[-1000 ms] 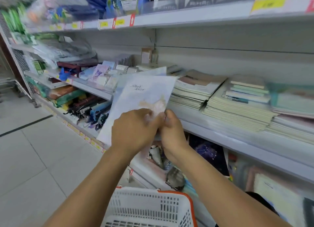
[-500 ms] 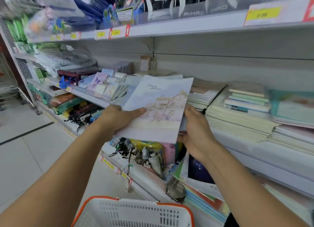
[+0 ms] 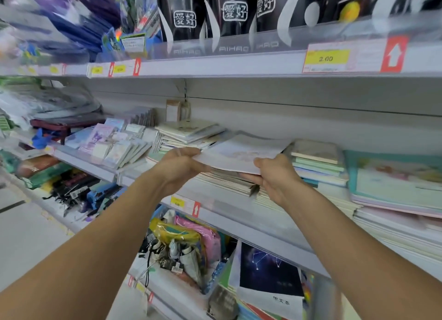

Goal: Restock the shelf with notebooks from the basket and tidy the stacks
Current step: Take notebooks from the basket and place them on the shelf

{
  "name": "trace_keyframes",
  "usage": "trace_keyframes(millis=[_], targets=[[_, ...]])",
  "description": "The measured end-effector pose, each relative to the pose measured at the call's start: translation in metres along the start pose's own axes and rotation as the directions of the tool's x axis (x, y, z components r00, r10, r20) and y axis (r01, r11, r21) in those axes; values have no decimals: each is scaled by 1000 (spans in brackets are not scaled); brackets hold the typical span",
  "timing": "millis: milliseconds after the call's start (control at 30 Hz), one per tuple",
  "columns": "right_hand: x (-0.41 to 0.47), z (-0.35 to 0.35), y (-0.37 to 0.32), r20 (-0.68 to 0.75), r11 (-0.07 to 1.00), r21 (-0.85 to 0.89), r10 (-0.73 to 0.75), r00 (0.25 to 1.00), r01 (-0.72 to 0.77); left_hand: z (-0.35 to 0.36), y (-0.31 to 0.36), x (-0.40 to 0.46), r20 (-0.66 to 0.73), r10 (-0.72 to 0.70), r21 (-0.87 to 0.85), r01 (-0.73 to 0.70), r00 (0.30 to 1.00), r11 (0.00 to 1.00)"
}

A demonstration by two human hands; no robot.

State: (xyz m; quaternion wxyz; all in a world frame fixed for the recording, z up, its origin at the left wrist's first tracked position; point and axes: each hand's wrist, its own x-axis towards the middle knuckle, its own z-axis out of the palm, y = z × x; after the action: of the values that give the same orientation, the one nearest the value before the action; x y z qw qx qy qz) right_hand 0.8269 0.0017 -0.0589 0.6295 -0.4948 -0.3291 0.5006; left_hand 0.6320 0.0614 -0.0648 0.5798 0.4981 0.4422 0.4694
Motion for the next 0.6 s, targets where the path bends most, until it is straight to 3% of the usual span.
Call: trace_keyframes(millis=[100,167,333,400,433,500,567,600], targets=[[18,-10,-1,48,991,-134,7,999,0,9,-15,16,-132,140,133,-123,981,983],[26,-16,-3,91,944,-327,-4,996,33,11,-19,27,-198,206,191,-168,958,967],[38,-12,-12,43,661,-748,-42,998,60,11,-28,48,-238,334,375,-231,912,898],[39,-15,-7,16,516,-851,-157,988,95,8,-31,45,-220,406,447,-278,887,850],[35,-16,0,23,417,-898,-270,963,138,4,-34,39,-217,455,492,-305,864,815],[11,-14,24,95,263,-927,-531,842,269,-10,-48,17,-233,564,574,-356,792,738],[-26,-3,59,173,262,-845,-691,702,466,-31,-74,-14,-282,626,586,-386,727,713],[-40,4,80,194,289,-806,-695,692,516,-44,-95,-29,-310,625,588,-372,716,718]])
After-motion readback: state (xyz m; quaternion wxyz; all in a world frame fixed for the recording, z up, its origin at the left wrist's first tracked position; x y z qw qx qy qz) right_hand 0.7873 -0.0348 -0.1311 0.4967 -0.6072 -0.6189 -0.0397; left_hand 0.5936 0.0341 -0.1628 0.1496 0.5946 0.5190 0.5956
